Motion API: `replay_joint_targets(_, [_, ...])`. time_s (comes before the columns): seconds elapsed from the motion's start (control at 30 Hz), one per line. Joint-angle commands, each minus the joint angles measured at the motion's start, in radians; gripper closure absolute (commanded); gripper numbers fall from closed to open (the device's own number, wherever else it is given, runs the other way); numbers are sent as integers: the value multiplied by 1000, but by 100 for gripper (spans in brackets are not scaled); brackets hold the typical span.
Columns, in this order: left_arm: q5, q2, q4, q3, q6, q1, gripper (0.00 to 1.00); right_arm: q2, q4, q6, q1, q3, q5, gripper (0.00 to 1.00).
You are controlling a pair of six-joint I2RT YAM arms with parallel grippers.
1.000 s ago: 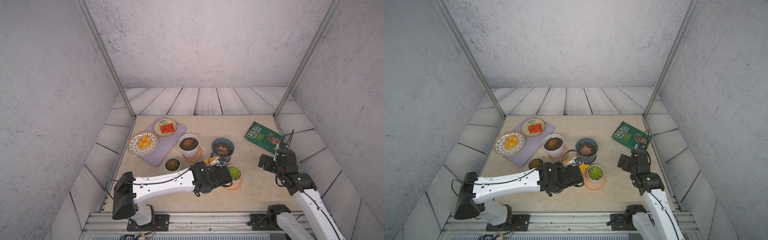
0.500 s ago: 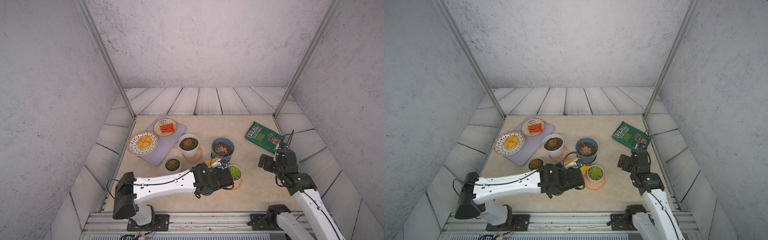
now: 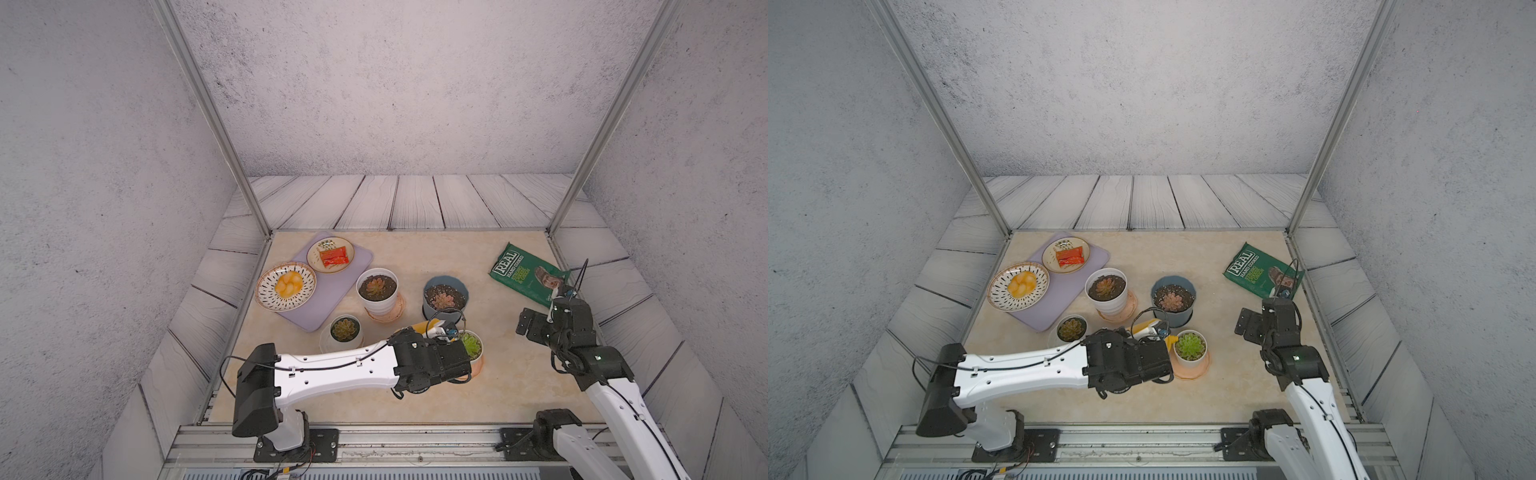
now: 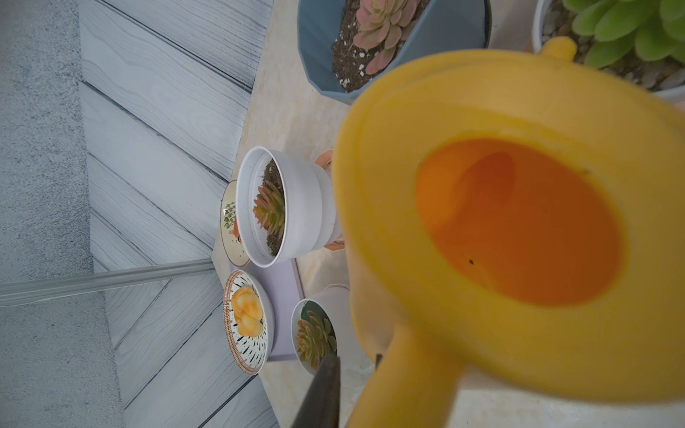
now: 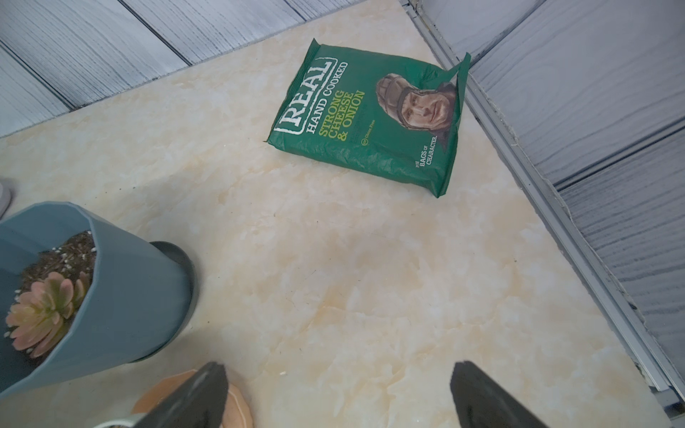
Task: Water the succulent around the soil edge
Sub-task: Water the soil of the potted plant with water.
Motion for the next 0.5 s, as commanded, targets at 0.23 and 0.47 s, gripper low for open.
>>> replay_joint_targets(0.23, [-26, -1, -56, 46, -14, -25, 100, -10, 1, 16, 3, -6, 9, 1])
replay_joint_targets(0.47, [-22, 2, -67, 60, -17, -39, 100, -10, 0, 17, 4, -6, 10, 1])
